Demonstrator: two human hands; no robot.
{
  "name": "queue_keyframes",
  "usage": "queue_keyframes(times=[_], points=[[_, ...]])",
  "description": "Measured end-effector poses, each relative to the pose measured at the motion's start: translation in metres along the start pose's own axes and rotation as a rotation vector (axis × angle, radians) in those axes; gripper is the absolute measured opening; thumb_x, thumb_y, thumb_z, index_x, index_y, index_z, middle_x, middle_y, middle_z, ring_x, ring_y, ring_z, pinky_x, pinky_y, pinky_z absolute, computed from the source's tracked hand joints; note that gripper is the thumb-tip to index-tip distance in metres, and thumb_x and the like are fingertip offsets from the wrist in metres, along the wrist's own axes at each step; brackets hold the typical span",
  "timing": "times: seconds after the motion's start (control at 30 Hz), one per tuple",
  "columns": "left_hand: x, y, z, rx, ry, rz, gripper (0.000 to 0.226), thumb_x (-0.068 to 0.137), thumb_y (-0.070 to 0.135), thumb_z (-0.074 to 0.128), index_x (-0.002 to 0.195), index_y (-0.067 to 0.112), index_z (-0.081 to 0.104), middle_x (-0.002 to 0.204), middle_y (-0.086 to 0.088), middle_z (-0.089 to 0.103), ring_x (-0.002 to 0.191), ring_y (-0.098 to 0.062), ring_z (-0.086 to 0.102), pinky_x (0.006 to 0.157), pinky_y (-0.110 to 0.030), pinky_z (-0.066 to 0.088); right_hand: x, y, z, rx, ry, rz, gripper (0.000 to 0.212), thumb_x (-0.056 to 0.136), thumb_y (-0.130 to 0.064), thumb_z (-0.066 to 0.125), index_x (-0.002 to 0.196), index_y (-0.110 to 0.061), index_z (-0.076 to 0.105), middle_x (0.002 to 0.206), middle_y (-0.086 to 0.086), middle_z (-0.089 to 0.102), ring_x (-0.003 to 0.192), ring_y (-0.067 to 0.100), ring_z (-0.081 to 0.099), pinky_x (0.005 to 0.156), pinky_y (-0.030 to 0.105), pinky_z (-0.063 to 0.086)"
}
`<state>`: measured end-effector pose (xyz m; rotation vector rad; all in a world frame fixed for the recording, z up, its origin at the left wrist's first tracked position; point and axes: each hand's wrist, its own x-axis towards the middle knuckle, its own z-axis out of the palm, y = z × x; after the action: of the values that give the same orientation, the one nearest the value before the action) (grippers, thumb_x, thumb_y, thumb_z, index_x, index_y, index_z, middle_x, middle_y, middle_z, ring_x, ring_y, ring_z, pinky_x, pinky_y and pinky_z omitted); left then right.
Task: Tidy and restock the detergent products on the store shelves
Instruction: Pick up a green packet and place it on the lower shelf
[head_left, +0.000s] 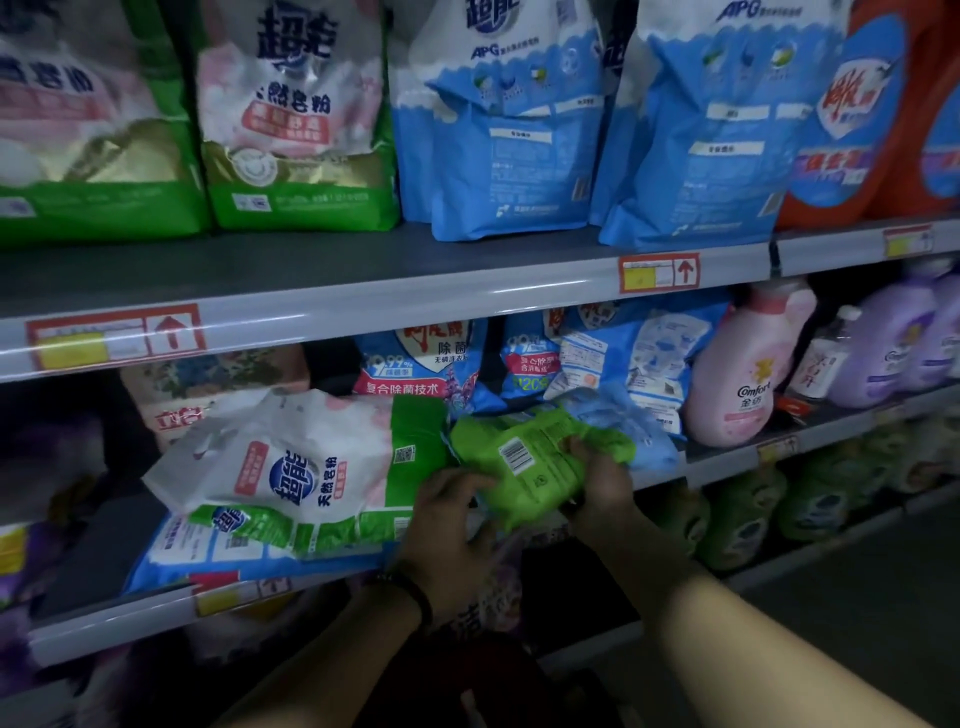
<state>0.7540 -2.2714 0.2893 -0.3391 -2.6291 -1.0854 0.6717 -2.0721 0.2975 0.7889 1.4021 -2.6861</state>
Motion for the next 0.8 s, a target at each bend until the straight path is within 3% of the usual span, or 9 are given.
queue_keyframes(times=[0.1,0.2,0.27,0.33,0.4,0.5,0.63,0.73,0.8], points=[[-0.003,0.002,-0.012,-0.111,0.116,-0.092,0.039,0.090,0.041,0.065,0.128,0.031,0.060,0.125,0.007,0.057,0.121,-0.017,0.053,0.095,-0.033,0.052,-0.003,-0.021,-0.011,0.029,-0.123,0.007,0.100,0.032,-0.019,0.098,0.128,-0.010,0.071,0.119,0.022,0.077,0.101,0.046,0.076,0.090,0.070,0.057],[-0.007,0.019,-0.031,-0.350,0.166,-0.326,0.055,0.092,0.052,0.069,0.137,0.022,0.057,0.135,0.003,0.057,0.128,-0.020,0.053,0.105,-0.037,0.047,-0.062,-0.047,-0.013,-0.042,-0.170,0.030,0.064,0.069,-0.018,0.084,0.130,-0.004,0.071,0.123,0.025,0.074,0.110,0.047,0.073,0.096,0.062,0.058],[-0.010,0.033,-0.045,-0.454,0.170,-0.429,0.048,0.094,0.047,0.070,0.133,0.023,0.057,0.129,0.005,0.058,0.123,-0.020,0.054,0.104,-0.035,0.044,-0.090,-0.054,-0.019,-0.090,-0.231,0.037,0.043,0.093,-0.017,0.066,0.133,-0.002,0.069,0.127,0.025,0.073,0.115,0.046,0.071,0.100,0.057,0.056],[-0.018,0.041,-0.057,-0.533,0.121,-0.503,0.050,0.090,0.053,0.072,0.129,0.023,0.062,0.124,0.008,0.063,0.117,-0.018,0.059,0.099,-0.030,0.043,-0.112,-0.059,-0.025,-0.130,-0.276,0.032,0.034,0.098,-0.020,0.062,0.126,-0.002,0.072,0.121,0.025,0.075,0.105,0.043,0.075,0.097,0.053,0.057],[-0.027,0.041,-0.063,-0.598,0.080,-0.580,0.079,0.069,0.077,0.075,0.127,0.024,0.067,0.125,0.008,0.070,0.115,-0.016,0.064,0.098,-0.031,0.047,-0.138,-0.060,-0.027,-0.186,-0.293,0.022,0.027,0.098,-0.019,0.063,0.114,-0.002,0.075,0.109,0.024,0.078,0.087,0.040,0.079,0.091,0.050,0.058],[-0.047,0.044,-0.073,-0.648,-0.071,-0.611,0.089,0.056,0.093,0.067,0.118,0.029,0.075,0.120,0.005,0.075,0.108,-0.017,0.071,0.095,-0.035,0.054,-0.171,-0.053,-0.026,-0.238,-0.334,0.049,0.031,0.096,-0.017,0.063,0.118,0.001,0.073,0.113,0.028,0.076,0.089,0.043,0.078,0.092,0.052,0.058],[-0.090,0.050,-0.081,-0.938,-0.220,-0.617,0.063,0.079,0.070,0.076,0.127,0.030,0.072,0.125,-0.004,0.075,0.118,-0.029,0.071,0.110,-0.051,0.050,-0.206,-0.030,-0.019,-0.283,-0.460,0.123,0.039,0.093,-0.017,0.061,0.124,0.005,0.070,0.120,0.032,0.073,0.100,0.047,0.076,0.090,0.052,0.060],[-0.127,0.049,-0.090,-0.985,-0.013,-0.581,0.058,0.080,0.053,0.084,0.128,0.024,0.071,0.121,-0.004,0.077,0.113,-0.028,0.074,0.107,-0.053,0.052,-0.228,-0.010,-0.005,-0.371,-0.545,0.095,0.051,0.085,-0.018,0.073,0.129,0.007,0.069,0.128,0.035,0.068,0.120,0.055,0.066,0.109,0.064,0.049],[-0.148,0.047,-0.106,-1.017,0.130,-0.591,0.046,0.082,0.033,0.084,0.123,0.016,0.073,0.113,-0.008,0.079,0.103,-0.030,0.077,0.098,-0.054,0.058,-0.243,0.002,0.010,-0.458,-0.592,0.061,0.058,0.075,-0.017,0.085,0.124,0.009,0.071,0.122,0.036,0.070,0.115,0.056,0.068,0.106,0.067,0.051]])
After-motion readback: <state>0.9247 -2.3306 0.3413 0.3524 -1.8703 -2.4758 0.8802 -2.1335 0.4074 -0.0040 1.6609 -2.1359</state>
